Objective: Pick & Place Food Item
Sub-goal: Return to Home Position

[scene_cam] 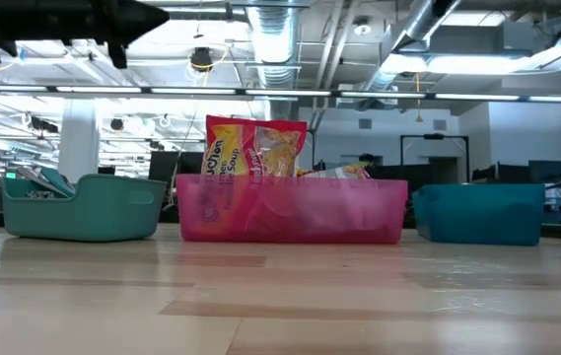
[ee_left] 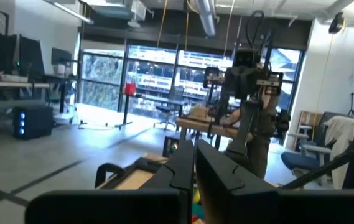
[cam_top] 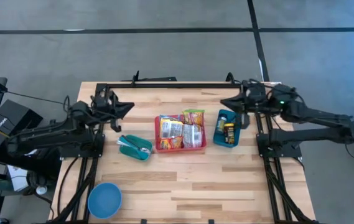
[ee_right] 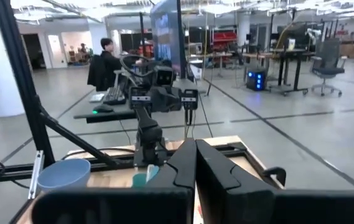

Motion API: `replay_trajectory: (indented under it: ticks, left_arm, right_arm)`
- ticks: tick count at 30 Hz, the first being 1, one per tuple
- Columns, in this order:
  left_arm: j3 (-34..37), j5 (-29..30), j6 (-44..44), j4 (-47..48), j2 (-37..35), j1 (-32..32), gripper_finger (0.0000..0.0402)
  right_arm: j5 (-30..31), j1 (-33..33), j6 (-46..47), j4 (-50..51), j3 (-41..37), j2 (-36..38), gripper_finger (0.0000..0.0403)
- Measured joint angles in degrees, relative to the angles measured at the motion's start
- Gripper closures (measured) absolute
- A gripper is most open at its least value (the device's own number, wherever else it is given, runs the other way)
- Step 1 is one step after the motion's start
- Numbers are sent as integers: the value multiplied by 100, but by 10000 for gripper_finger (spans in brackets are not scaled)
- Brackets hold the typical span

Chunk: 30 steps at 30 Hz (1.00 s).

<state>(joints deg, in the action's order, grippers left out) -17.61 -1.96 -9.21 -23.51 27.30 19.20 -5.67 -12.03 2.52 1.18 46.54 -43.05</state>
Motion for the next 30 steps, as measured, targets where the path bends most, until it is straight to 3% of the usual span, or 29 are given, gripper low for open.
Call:
replay_trajectory:
  ticks: [6,25,30]
  left_arm:
    - [0,12,0,386,-568,0,389]
    - [0,24,24,901,-1855,0,388]
    - [0,25,21,1259,-2280,2,389]
  right_arm:
    - [1,0,-17,262,-130,722,403]
    - [330,0,415,303,-2201,4148,403]
    - [551,0,501,420,-2460,4252,403]
